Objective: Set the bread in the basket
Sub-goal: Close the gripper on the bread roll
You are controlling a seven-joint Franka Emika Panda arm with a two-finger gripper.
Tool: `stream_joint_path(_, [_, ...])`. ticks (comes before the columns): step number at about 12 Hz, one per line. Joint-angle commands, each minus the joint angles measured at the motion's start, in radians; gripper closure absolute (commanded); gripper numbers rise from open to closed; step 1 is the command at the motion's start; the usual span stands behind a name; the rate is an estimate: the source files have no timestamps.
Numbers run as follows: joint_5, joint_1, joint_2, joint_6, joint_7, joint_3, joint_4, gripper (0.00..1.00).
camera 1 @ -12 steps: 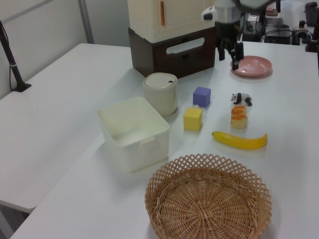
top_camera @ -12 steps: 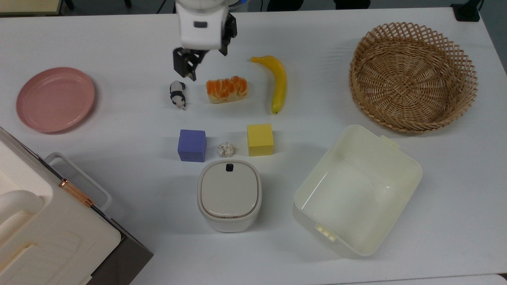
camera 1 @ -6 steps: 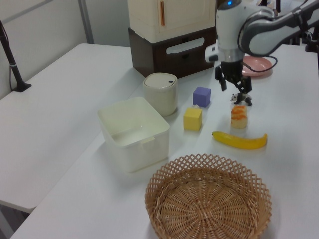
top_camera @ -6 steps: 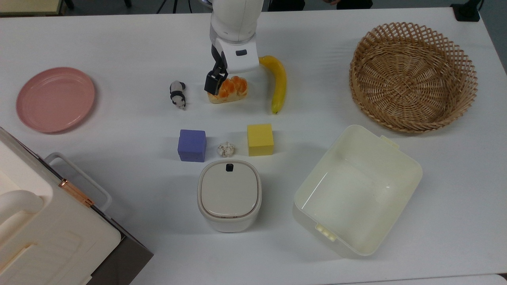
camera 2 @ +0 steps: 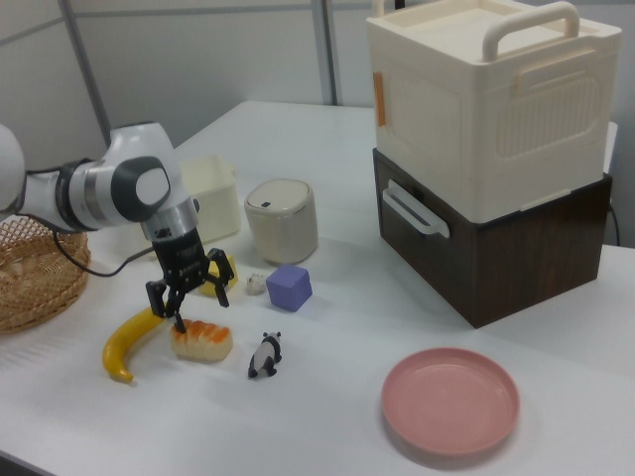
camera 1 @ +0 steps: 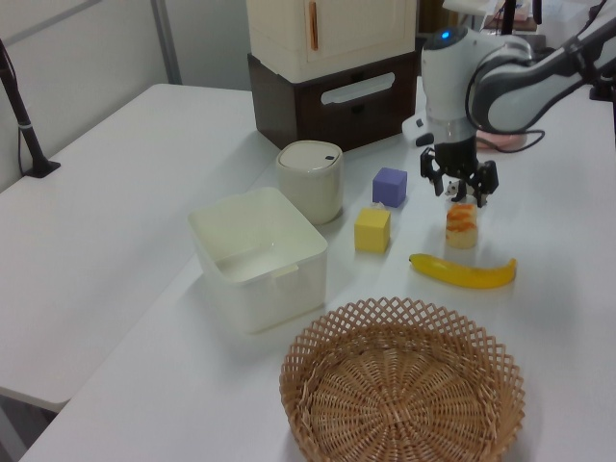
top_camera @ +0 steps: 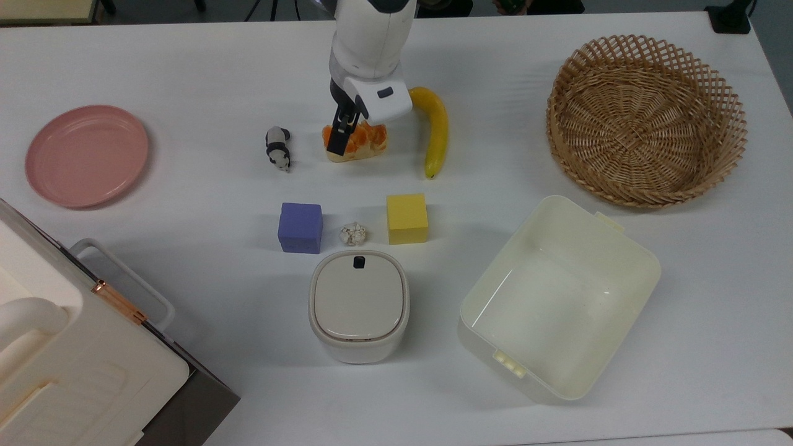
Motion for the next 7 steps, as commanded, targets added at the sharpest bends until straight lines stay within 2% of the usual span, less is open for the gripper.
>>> stream_joint_path(1, [-0.027, 0.027, 0.014, 0.060, -0.016, -0.009, -0.040, 0.02])
stream_joint_path(5, [-0.041, 0.029, 0.042, 0.077, -0.015, -0.009, -0.040, 0.07])
stream_joint_path(7, [-0.053, 0.029, 0.051, 0.082, -0.013, -0.009, -0.040, 0.16])
